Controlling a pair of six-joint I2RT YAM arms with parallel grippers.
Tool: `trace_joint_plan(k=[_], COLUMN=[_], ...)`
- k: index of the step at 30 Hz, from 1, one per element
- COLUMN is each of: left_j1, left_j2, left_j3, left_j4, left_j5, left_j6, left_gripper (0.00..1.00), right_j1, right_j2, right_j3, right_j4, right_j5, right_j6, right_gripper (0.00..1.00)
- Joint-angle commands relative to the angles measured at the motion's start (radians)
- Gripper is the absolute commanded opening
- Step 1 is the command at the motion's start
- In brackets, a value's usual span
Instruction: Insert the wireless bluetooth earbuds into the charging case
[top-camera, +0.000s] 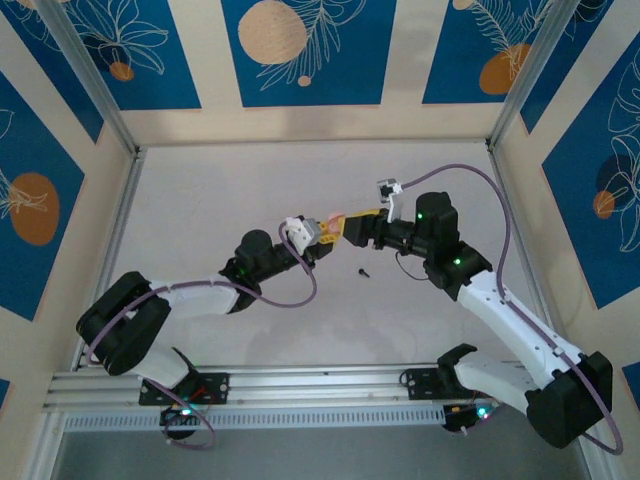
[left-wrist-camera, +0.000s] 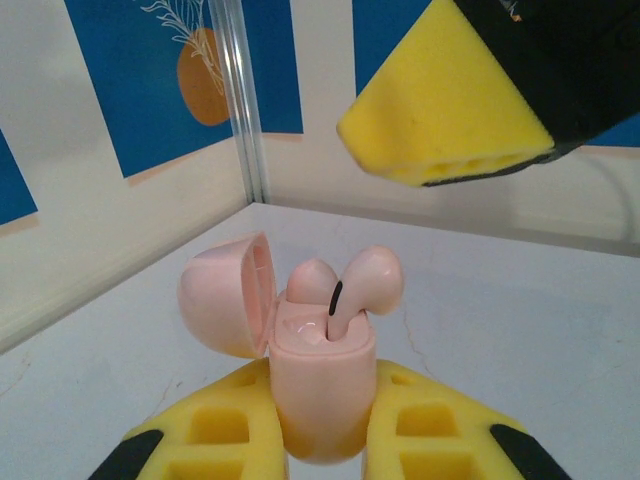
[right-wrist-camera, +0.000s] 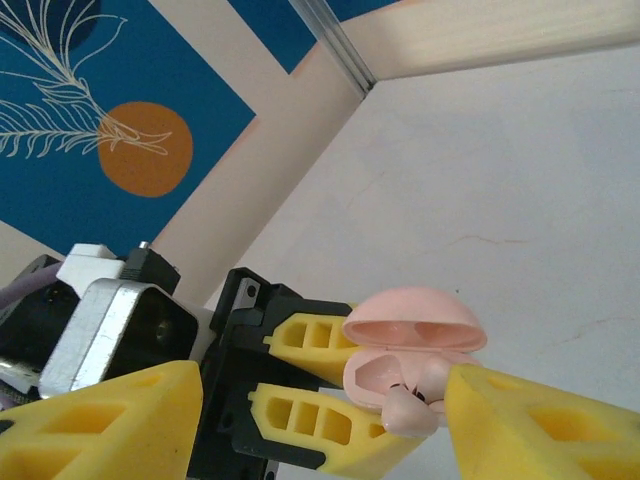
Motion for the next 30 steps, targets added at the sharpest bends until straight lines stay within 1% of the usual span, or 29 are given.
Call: trace_joint_plan(k=[1,5,8,10,13,16,19,22,30], left_j1=[-0.014,-0.013,-0.014,-0.014,-0.014,-0.013,-0.014,-0.014,-0.014], left_j2=[-0.034,-0.037,-0.037,-0.038,-0.038,-0.038,-0.04,-0.045,-0.054], left_j3=[-0.005,-0.007,-0.008,-0.008,-0.007,-0.007,-0.007,-0.008,-0.014], left_j4=[0.051,0.052,0.052,0.053,0.053,0.058,0.057,0.055,0.046], left_j5=[-0.004,0.004,0.004,0.006,0.011,0.017,0.02,0.021,0.019], left_j6=[0.029,0.032,0.031,0.03,0.03,0.03,0.03,0.03,0.035], left_gripper=[0.13,0.13,0.14,0.14,0.13,0.13,0.13,0.13,0.13], right_j1=[-0.028,-0.07,-0.083,-0.09,-0.107,-0.129,-0.135,-0.135,-0.127], right_j2=[-0.018,-0.024,-0.02,-0.016,-0.008,0.02,0.052,0.074,0.125], right_j3=[0.035,0.038,0.036,0.036,0.037,0.046,0.043,0.037,0.045], right_j4=[-0.083,-0.111,-0.118,-0.129,-0.156,-0.182,-0.165,-0.126,-0.065], right_j5=[-0.045,-0.124,-0.171,-0.188,-0.169,-0.169,-0.181,-0.196,-0.248], right_j6=[-0.016,-0.004,-0.002,-0.001,0.025,0.056,0.079,0.101,0.126], right_gripper=[0.65,0.59,0.54,0.47,0.36,0.28,0.24,0.22,0.2])
